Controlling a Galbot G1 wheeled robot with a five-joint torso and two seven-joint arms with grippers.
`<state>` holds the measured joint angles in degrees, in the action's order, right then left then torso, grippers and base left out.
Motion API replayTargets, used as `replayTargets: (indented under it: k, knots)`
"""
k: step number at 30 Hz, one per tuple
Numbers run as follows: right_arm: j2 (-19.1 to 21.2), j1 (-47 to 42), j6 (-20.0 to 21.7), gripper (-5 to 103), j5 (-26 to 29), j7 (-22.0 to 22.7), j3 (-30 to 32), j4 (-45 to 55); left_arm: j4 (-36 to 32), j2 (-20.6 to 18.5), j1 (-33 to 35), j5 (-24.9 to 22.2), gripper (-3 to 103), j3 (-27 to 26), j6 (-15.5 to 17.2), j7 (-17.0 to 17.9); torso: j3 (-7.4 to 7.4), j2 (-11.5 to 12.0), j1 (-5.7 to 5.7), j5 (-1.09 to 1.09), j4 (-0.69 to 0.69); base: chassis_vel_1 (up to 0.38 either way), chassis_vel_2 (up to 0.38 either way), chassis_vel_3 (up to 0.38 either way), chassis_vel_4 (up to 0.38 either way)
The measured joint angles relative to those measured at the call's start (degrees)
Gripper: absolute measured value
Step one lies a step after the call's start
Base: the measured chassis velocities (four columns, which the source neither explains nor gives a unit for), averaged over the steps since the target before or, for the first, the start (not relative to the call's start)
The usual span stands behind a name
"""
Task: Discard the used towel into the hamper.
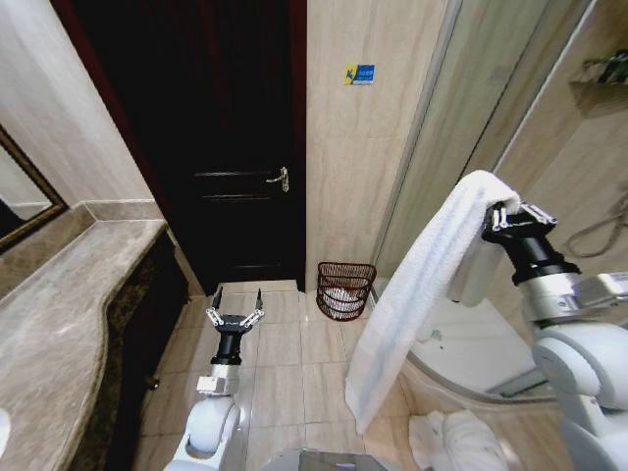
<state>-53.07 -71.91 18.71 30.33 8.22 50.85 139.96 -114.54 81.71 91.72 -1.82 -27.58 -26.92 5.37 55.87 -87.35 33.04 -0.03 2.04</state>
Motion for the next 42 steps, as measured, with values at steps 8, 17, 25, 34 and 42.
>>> replayTargets:
  k: [8,17,25,34,42]
  knots:
    - [-0.5,-0.1,-0.1,3,-0.5,-0.1,-0.5,0.1,0.1,-0.2,0.1,0.0,100,0.0,-0.2,-0.5,0.04,-0.1,0.04,0.07,0.04,-0.173,0.285,0.2,-0.248]
    - [-2.6,0.2,-1.0,3,-0.5,0.3,-0.6,-0.7,2.0,-0.1,-0.4,0.2,100,-0.3,-2.3,-0.6,0.08,-0.1,0.11,0.04,0.03,-0.128,0.207,0.142,-0.159]
    - [-5.4,2.6,-1.2,3,-0.8,-0.3,-1.9,-2.9,4.6,0.3,-1.2,-1.1,100,-0.9,-2.8,-0.6,0.06,-0.2,-0.01,-0.02,0.01,-0.008,-0.035,-0.016,0.018]
    - [-5.1,6.7,-2.5,3,0.4,-3.6,-2.3,-8.3,6.5,0.6,-2.3,-0.5,100,-1.1,-3.0,0.7,0.1,-0.2,0.08,0.04,0.01,0.008,-0.01,-0.011,0.014]
    - [-1.6,18.5,0.2,3,5.7,0.3,-7.0,-12.7,4.5,1.5,-2.0,1.4,100,-0.7,-1.3,0.8,0.1,-0.2,0.08,0.04,0.01,0.0,0.0,0.0,0.0]
